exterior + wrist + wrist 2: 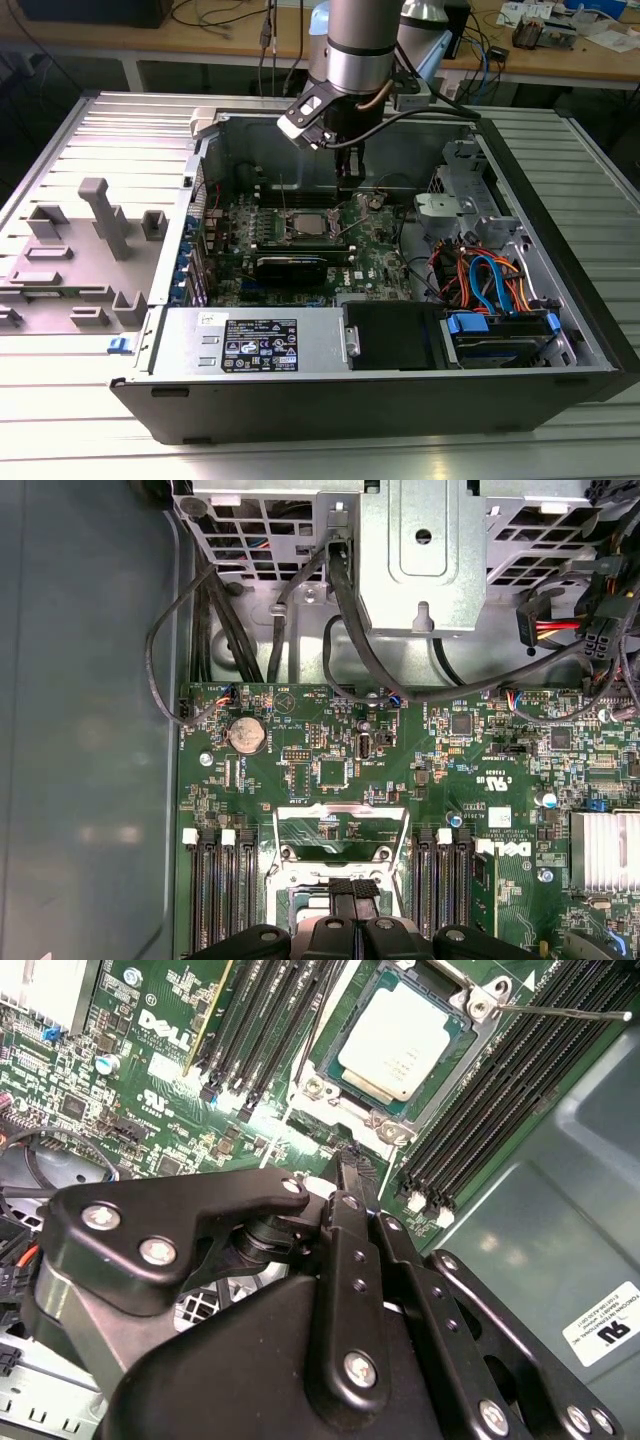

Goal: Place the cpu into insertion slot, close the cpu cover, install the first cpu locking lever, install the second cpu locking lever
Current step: 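Close the cpu cover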

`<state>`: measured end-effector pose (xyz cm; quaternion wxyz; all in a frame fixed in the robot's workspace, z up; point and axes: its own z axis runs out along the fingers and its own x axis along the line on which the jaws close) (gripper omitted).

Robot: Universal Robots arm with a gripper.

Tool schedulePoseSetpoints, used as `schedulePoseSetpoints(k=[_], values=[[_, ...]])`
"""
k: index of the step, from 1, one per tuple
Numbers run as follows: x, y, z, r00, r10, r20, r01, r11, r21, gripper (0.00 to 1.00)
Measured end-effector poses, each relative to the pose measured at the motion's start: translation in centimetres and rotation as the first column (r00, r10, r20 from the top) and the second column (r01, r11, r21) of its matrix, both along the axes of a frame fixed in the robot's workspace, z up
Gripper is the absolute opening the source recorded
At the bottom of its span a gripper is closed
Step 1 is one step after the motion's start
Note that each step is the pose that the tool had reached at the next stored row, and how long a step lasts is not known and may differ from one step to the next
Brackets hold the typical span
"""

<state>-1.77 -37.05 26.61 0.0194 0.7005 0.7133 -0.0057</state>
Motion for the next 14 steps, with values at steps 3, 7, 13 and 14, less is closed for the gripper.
schedulePoseSetpoints(k=[3, 7, 13, 14], values=[[0.00, 0.00, 0.00, 1.0000, 0.000, 0.0000, 0.000, 1.0000, 0.0000, 0.11], [0.01, 0.00, 0.00, 1.0000, 0.000, 0.0000, 0.000, 1.0000, 0.0000, 0.11], [0.28, 0.00, 0.00, 1.0000, 0.000, 0.0000, 0.000, 1.0000, 0.0001, 0.11], [0.37, 0.00, 0.00, 1.0000, 0.000, 0.0000, 0.000, 1.0000, 0.0001, 0.11]])
